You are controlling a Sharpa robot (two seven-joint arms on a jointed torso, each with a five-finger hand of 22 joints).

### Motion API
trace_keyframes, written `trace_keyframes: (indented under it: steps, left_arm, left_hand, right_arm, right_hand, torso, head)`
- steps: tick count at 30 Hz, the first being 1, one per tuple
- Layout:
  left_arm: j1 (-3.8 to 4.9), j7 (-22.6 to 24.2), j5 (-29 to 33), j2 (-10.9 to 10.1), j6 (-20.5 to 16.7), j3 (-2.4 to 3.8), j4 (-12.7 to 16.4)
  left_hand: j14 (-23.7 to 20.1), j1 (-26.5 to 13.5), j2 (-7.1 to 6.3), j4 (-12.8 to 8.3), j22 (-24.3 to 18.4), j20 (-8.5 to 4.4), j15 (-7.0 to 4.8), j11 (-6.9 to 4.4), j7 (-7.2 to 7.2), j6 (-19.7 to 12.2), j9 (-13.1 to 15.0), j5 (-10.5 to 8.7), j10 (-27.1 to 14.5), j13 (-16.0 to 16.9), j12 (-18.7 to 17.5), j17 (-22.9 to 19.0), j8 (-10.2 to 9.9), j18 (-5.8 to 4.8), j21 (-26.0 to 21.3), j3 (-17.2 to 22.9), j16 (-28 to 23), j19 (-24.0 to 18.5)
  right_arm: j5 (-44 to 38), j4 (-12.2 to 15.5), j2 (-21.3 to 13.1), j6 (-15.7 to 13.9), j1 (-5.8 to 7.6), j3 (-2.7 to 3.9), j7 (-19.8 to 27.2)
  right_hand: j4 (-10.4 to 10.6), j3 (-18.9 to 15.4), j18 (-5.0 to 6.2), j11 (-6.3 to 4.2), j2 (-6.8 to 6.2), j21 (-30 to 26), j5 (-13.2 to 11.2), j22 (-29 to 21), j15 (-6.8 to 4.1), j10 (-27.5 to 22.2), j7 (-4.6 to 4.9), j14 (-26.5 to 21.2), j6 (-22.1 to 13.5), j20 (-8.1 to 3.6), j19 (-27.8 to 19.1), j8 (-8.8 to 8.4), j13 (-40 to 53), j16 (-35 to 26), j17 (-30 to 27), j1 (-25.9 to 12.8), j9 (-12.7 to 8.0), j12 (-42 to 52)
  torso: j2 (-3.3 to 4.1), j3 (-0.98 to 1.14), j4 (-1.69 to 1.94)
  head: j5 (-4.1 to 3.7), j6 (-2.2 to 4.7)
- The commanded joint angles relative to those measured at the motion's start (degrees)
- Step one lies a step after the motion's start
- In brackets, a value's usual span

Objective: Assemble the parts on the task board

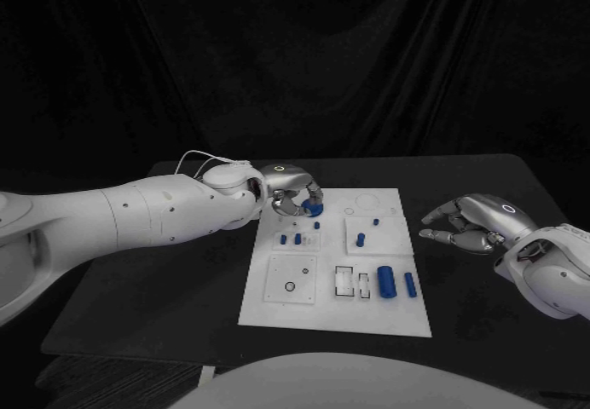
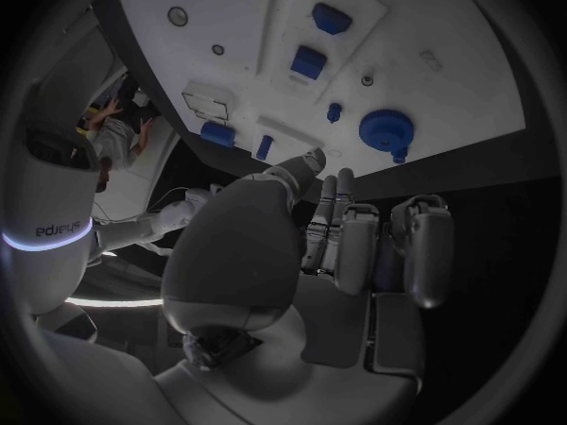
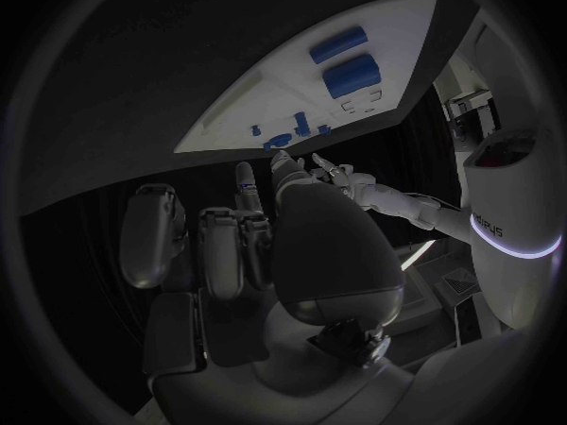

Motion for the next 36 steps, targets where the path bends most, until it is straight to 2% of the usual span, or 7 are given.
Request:
trace_keyframes:
  steps: [1,4,16,20,25,31,36]
  left_arm:
    - [-0.52,4.9,-9.2,0.8,-3.5,0.06,-0.7]
    - [-0.86,4.6,-11.5,1.3,-2.7,0.06,-1.1]
    - [-2.43,3.6,-15.3,3.3,-2.3,0.07,-3.5]
    - [-3.14,3.1,-16.4,4.1,-2.7,0.08,-4.5]
    - [-3.72,2.3,-16.9,4.9,-2.4,0.08,-5.7]
    - [-4.12,1.8,-17.1,5.6,-2.2,0.09,-6.9]
    - [-4.29,1.4,-17.1,5.8,-3.3,0.09,-7.3]
  left_hand:
    - [1.1,-0.7,-1.17,0.8,11.6,-1.65,-1.47,-1.03,-1.13,-1.1,-3.8,-0.48,0.9,-3.8,-3.3,1.4,0.2,-0.41,-0.6,-1.1,0.4,0.0]
    - [1.0,-1.2,-1.81,1.2,11.4,-1.83,-1.65,-0.96,-0.96,0.0,-6.0,0.15,0.6,-5.8,-5.3,0.9,0.4,-0.35,-1.2,-2.5,0.2,-0.2]
    - [1.1,-0.7,-1.70,0.9,10.7,-2.26,-2.03,-1.26,-1.22,2.6,-10.0,1.87,2.4,-8.9,-7.7,0.5,0.7,0.09,-3.4,-4.8,0.1,-1.1]
    - [1.0,-1.5,-1.77,1.3,10.6,-2.24,-2.04,-1.33,-1.17,4.7,-10.7,1.77,4.0,-9.5,-7.8,0.1,1.1,0.17,-3.9,-5.7,0.0,-1.2]
    - [1.2,-1.7,-1.48,1.5,10.7,-2.25,-2.07,-1.25,-1.13,5.4,-11.3,2.41,4.6,-9.9,-8.2,0.3,0.9,0.12,-3.9,-5.8,0.1,-1.0]
    - [1.1,-1.9,-0.87,1.5,10.7,-2.22,-2.00,-1.19,-1.23,4.2,-13.0,3.63,5.1,-10.7,-9.0,0.1,0.1,0.16,-4.2,-5.5,0.0,-1.0]
    - [1.0,-2.5,-0.67,1.5,10.8,-2.16,-1.84,-0.87,-3.05,-2.1,-17.5,3.58,6.0,-12.0,-10.3,-0.1,0.1,0.15,-4.6,-5.6,0.0,-0.9]
  right_arm:
    - [-0.1,0.2,-0.2,-1.2,-0.22,0.05,1.0]
    - [-0.1,0.2,-0.3,-0.9,-0.27,0.05,1.0]
    - [-0.1,0.4,-0.5,-0.5,-0.31,0.05,1.0]
    - [-0.1,0.4,-0.5,-0.5,-0.32,0.05,1.2]
    - [-0.1,0.5,-0.6,-0.4,-0.32,0.06,1.2]
    - [-0.1,0.5,-0.5,-0.2,-0.32,0.06,1.2]
    - [-0.1,0.4,-0.5,0.1,-0.32,0.06,1.0]
  right_hand:
    - [-0.6,0.3,0.84,-0.54,0.07,0.3,4.4,10.4,-0.54,5.2,-0.03,5.1,0.4,-0.53,0.4,-0.37,14.1,0.0,12.3,1.3,0.0,-0.5]
    - [-1.2,1.5,0.80,-0.73,-0.06,0.2,11.1,10.4,-0.70,5.0,-0.20,5.1,0.6,-0.62,0.5,-0.68,13.9,0.0,12.2,2.6,-0.1,-0.8]
    - [-0.8,1.6,0.83,-0.70,-0.55,-0.1,8.7,10.4,-0.69,4.6,-0.15,5.1,0.7,-0.62,0.5,-1.00,13.3,-0.5,11.8,2.0,-0.2,-1.4]
    - [-1.3,3.1,0.91,-0.80,-0.95,-0.6,15.7,10.3,-0.79,4.4,-0.20,5.0,0.8,-0.72,0.4,-1.40,13.1,-0.8,11.6,3.0,-0.3,-1.6]
    - [-1.4,3.6,0.96,-0.79,-1.20,-0.9,17.0,10.2,-0.78,4.3,-0.19,5.0,0.8,-0.71,0.3,-1.52,13.0,-1.0,11.4,3.1,-0.3,-1.7]
    - [-1.1,3.9,0.97,-0.73,-1.51,-1.1,15.1,10.2,-0.73,4.2,-0.13,5.0,1.0,-0.68,0.3,-1.64,12.9,-1.0,11.4,2.7,-0.3,-1.8]
    - [-1.3,4.6,1.00,-0.77,-1.60,-1.3,16.9,10.2,-0.75,4.2,-0.17,4.9,1.1,-0.69,0.2,-1.74,12.8,-1.2,11.3,3.0,-0.4,-1.9]
  torso:
    - [-0.15,0.07,-0.16]
    - [-0.12,0.10,-0.10]
    - [0.03,0.06,-0.27]
    - [0.00,0.04,-0.17]
    - [-0.03,0.08,-0.15]
    - [-0.06,0.09,-0.17]
    - [-0.09,0.09,-0.07]
  head:
    - [0.03,-0.01]
    - [0.00,-0.01]
    - [-0.51,-0.01]
    - [-0.57,-0.01]
    - [-0.54,-0.01]
    - [-0.64,-0.01]
    - [-0.92,-0.01]
